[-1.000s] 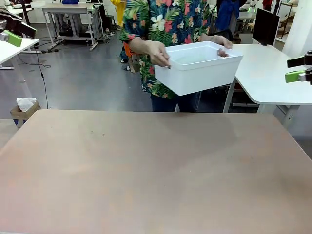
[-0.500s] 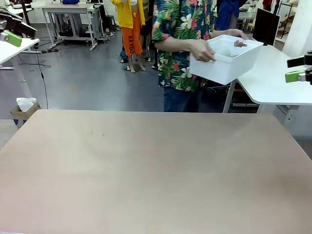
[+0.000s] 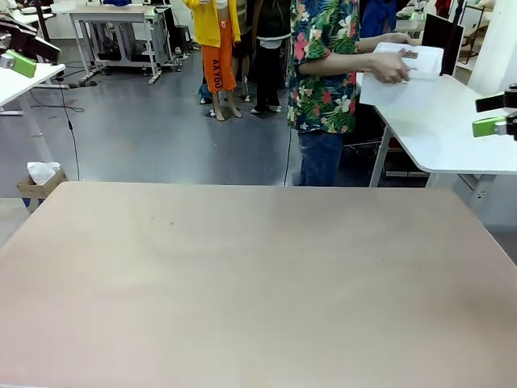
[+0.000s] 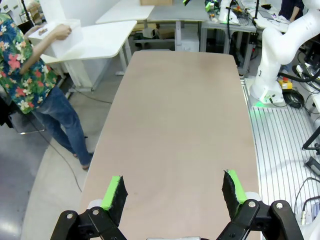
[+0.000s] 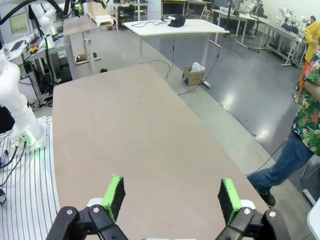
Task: Stack the cups and store them in the basket.
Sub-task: Place the stack of Reusable plastic cups into the Pantry Basket.
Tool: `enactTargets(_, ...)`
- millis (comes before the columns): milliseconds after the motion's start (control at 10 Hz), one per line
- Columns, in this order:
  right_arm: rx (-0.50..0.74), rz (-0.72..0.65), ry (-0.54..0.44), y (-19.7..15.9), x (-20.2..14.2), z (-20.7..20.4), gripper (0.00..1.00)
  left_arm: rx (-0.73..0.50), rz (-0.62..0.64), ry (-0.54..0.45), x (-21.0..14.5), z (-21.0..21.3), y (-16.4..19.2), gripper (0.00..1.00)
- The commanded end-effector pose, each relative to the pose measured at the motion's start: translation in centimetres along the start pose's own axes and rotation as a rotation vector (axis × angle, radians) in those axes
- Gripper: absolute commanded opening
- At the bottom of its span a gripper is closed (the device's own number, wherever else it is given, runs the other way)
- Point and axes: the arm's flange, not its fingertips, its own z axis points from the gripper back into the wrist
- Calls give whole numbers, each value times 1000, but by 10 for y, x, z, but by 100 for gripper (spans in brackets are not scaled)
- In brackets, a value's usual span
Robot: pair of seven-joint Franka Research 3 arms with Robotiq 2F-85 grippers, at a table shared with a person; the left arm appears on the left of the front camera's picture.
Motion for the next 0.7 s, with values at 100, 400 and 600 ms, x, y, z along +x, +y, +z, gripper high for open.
enactTargets(100, 1, 14, -30, -2, 0, -1, 100, 2, 0, 9, 3, 2, -2, 100)
enactTargets(400, 1, 14, -30, -2, 0, -1, 100, 2, 0, 9, 3, 2, -2, 100)
enactTargets(600, 1, 14, -30, -2, 0, -1, 100, 2, 0, 9, 3, 2, -2, 100)
